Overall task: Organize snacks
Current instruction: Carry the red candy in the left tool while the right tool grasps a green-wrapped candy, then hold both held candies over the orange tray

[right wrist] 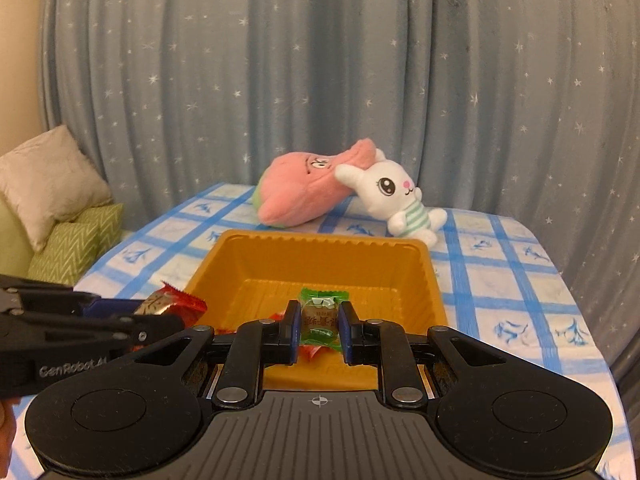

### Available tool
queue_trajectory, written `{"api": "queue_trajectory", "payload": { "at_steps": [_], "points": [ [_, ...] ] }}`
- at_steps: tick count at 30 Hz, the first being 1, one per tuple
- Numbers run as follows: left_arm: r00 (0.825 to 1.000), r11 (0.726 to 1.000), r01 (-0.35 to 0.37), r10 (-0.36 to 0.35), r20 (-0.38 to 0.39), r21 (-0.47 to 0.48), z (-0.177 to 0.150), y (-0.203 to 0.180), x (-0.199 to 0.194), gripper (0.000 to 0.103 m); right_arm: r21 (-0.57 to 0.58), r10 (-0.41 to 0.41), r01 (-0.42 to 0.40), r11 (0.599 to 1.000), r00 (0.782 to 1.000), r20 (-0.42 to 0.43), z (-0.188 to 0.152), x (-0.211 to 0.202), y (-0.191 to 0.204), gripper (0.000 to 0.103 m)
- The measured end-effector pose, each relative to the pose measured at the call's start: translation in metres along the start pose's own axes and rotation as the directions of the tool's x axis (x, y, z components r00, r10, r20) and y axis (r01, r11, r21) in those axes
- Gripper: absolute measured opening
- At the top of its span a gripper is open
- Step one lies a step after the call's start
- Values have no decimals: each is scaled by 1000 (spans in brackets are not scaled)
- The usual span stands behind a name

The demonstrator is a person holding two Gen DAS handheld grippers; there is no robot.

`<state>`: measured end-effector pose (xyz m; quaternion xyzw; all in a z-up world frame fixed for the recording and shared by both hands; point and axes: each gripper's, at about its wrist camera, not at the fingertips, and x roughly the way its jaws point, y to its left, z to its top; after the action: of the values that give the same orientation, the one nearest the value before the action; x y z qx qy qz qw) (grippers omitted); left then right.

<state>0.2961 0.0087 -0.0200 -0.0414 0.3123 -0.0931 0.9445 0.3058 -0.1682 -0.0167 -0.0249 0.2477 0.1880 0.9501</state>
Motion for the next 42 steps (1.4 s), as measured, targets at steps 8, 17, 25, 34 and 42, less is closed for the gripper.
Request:
{"api": "queue_trajectory", "payload": {
  "at_steps": [8, 17, 25, 34, 42],
  "points": [
    [1000, 1000, -12, 12, -9, 8, 14, 5, 31, 23, 40, -5, 5, 999, 1000, -16, 10, 31, -17, 20],
    [1000, 1000, -21, 21, -23, 22, 22, 7, 50, 23, 80, -1, 4, 997, 999, -41, 13, 52, -32, 20],
    [1000, 1000, -15, 15, -25, 22, 25, 7, 59, 23, 98, 2, 4, 995, 998, -61, 12, 61, -35, 20],
    [999, 1000, -10, 10, -35, 16, 26, 10, 67, 23, 115, 3, 5, 993, 997, -73, 12, 67, -39, 20],
    [999, 1000, -11, 11, -39, 0, 27, 14, 72, 45, 132, 2, 8, 991, 997, -80, 11, 69, -43, 20]
  ]
}}
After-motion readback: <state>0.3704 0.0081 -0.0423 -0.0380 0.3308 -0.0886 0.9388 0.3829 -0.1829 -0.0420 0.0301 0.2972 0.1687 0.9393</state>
